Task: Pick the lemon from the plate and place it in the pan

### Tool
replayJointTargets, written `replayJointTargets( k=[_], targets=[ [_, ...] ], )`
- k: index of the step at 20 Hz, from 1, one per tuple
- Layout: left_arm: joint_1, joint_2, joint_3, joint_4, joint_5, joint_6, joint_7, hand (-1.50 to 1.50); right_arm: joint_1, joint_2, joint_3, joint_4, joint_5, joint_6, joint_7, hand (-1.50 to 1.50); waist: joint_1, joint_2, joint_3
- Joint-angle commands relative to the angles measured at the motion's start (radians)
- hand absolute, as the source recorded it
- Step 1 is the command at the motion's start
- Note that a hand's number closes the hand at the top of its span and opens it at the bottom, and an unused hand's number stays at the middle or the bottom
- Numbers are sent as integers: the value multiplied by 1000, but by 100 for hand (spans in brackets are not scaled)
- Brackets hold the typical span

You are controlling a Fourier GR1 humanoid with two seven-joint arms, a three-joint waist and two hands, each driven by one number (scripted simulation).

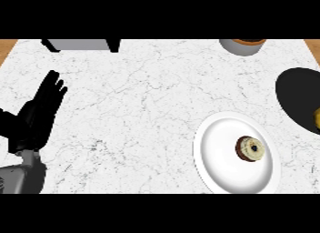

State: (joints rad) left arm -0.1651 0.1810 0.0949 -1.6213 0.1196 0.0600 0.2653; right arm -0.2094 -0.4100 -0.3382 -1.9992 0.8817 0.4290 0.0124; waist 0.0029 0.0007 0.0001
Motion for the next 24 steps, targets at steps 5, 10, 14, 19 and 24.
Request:
replayJointTargets(
  k=[5, 10, 14, 19, 24],
  targets=[
    [1, 4, 7, -15, 1, -8, -1, 0, -167, -148, -198, 514, -80, -162, -225, 150, 15, 4, 1],
    [-14, -30, -6, 54, -24, 6, -53, 0, -224, -201, -205, 823, -67, -305, -397, 150, 11, 5, 1],
    [-35, -21, -10, 51, -33, 7, -26, 0, -331, -248, -169, 1112, -27, -389, -522, 150, 22, 8, 2],
    [13, -12, -11, 6, -11, -28, -29, 0, -412, -229, -145, 1351, -9, -495, -665, 150, 34, 10, 2],
    [-23, -38, -14, 59, -17, -12, -40, 0, -463, -230, -126, 1552, 71, -670, -682, 150, 36, 15, 3]
  ],
)
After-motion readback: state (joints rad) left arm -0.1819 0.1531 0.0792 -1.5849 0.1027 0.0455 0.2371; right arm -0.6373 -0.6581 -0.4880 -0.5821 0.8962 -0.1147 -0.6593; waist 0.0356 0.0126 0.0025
